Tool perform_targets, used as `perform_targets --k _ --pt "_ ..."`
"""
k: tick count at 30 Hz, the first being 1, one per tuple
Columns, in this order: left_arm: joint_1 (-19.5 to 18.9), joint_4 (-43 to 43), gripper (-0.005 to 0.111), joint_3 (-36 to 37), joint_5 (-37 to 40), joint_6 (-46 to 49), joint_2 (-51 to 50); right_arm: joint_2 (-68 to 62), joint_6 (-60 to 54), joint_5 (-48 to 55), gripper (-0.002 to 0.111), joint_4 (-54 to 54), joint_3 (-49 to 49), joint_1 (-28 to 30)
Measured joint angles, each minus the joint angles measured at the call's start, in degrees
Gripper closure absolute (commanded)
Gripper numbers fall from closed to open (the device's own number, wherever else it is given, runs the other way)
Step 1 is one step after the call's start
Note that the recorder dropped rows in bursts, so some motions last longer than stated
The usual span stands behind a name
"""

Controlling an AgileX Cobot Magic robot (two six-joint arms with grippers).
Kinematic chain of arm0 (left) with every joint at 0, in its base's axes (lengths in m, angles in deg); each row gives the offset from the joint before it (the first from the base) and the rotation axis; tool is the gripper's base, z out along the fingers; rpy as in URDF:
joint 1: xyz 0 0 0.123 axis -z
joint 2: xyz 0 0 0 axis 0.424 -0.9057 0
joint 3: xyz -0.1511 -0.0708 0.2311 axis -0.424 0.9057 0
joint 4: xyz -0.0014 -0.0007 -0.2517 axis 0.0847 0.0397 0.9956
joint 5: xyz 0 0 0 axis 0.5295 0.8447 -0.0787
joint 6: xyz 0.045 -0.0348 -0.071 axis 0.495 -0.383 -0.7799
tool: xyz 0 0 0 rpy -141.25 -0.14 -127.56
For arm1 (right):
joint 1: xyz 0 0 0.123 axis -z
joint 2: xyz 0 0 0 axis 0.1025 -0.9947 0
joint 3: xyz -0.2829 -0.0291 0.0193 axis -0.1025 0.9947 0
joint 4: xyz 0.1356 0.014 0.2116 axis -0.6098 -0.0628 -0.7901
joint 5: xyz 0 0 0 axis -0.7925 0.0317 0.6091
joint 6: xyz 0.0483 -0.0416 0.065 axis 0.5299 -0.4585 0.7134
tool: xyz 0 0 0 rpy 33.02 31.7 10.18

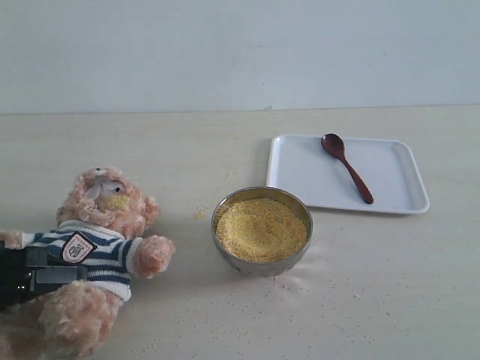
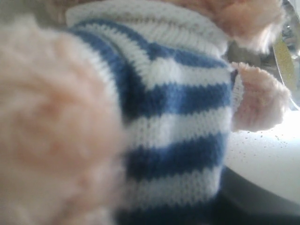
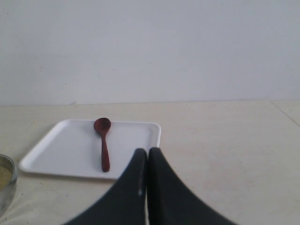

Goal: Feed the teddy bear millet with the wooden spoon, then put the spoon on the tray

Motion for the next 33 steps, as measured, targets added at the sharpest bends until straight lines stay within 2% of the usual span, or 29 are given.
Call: perform_targets --k 2,6,8,10,21,24,28,33 --pt "0.0 0.46 0.092 0.0 0.0 0.75 -0.86 0.0 0.0 0.0 0.108 0.0 0.0 0.0" --pt "0.0 1.96 0.06 0.0 0.0 1.95 -1.55 0.0 0.0 0.0 0.108 0.0 0.0 0.0" --pt "0.0 2.7 0.051 0.0 0.0 2.4 -1.55 0.0 0.0 0.0 0.108 0.0 0.0 0.0" --pt "0.0 3.23 0.048 0.0 0.0 2.8 -1.55 0.0 0.0 0.0 0.108 0.0 0.0 0.0" --pt "0.0 4.31 0.048 0.0 0.0 1.85 -1.55 0.0 0.0 0.0 0.108 0.0 0.0 0.0" --pt "0.0 4.31 0.037 0.0 0.0 1.22 -1.55 0.0 0.0 0.0 0.108 0.0 0.0 0.0" --pt "0.0 4.21 0.016 0.0 -0.14 1.04 -1.55 0.0 0.0 0.0 0.108 0.0 0.0 0.0" --pt "0.0 4.21 0.013 0.0 -0.6 0.59 -1.55 0.0 0.0 0.0 0.108 0.0 0.0 0.0"
